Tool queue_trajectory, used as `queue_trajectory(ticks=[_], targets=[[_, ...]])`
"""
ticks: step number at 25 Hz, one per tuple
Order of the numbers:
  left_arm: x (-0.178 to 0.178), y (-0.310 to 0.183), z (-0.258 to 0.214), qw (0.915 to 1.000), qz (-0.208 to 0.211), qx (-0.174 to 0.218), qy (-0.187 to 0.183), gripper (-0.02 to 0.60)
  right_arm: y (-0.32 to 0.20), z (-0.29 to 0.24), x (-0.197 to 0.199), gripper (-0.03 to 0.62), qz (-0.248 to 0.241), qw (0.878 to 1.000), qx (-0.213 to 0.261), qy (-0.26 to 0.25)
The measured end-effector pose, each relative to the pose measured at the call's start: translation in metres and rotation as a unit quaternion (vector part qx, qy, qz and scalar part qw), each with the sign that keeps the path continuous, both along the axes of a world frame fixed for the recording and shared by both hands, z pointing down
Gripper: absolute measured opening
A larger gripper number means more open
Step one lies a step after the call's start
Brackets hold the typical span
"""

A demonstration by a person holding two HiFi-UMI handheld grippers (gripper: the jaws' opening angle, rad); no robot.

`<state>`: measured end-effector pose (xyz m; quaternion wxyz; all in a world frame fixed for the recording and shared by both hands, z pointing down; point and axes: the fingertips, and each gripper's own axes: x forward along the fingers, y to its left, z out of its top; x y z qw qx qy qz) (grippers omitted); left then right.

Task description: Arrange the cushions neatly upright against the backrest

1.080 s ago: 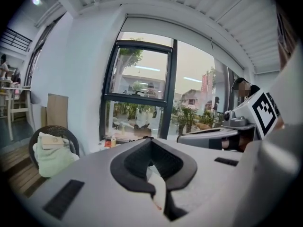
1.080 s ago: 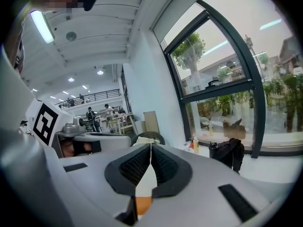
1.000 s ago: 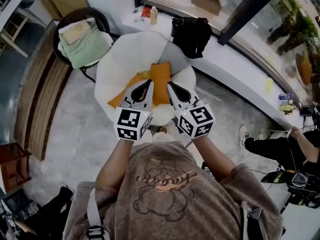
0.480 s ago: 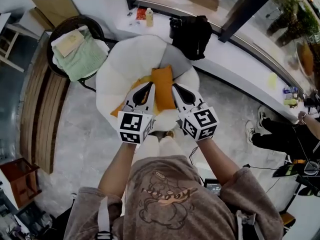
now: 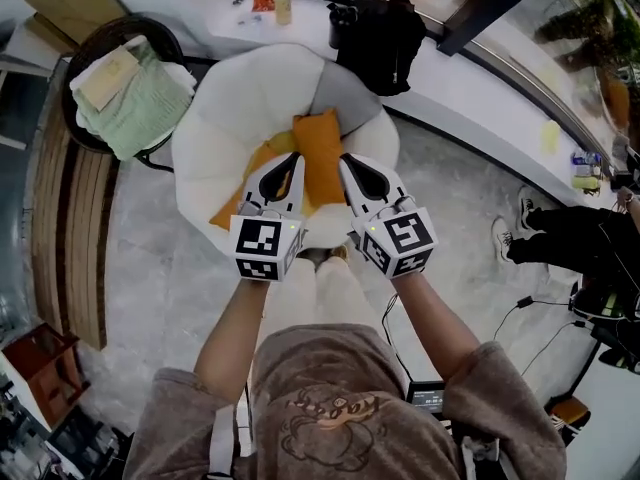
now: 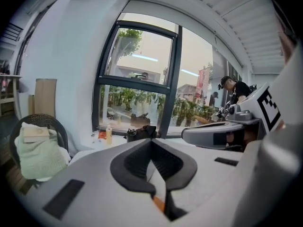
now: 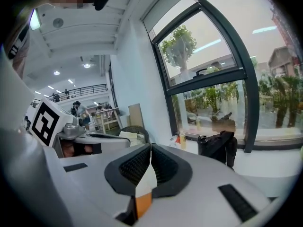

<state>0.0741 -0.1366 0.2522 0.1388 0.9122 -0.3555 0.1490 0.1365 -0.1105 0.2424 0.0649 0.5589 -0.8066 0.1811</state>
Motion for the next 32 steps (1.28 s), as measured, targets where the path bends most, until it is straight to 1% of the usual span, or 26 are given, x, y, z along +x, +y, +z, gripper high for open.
queue_trajectory(ticks=[6, 9, 15, 25, 28, 32], targets=[[0.006, -0.012, 0.054, 0.9998, 0.012, -0.014, -0.012, 0.005, -0.009, 0.052, 0.0, 0.021, 0.004, 1.0, -0.017, 0.011], [0.008, -0.021, 0.081, 0.9996, 0.008, -0.022, -0.016, 0.005, -0.014, 0.082, 0.002, 0.021, 0.006, 1.0, -0.025, 0.017], [0.019, -0.029, 0.142, 0.9991, 0.015, -0.035, -0.017, 0.005, -0.025, 0.141, 0.007, 0.021, 0.007, 0.999, -0.041, 0.014], [0.011, -0.008, 0.242, 0.996, 0.017, -0.084, -0.027, 0.005, -0.005, 0.238, 0.001, 0.021, 0.018, 0.995, -0.097, 0.005], [0.012, -0.006, 0.26, 0.9952, 0.02, -0.091, -0.031, 0.005, -0.005, 0.253, 0.0, 0.021, 0.015, 0.995, -0.102, 0.01], [0.017, -0.018, 0.271, 0.9948, 0.025, -0.094, -0.033, 0.005, -0.017, 0.265, 0.004, 0.021, 0.011, 0.994, -0.107, 0.02]])
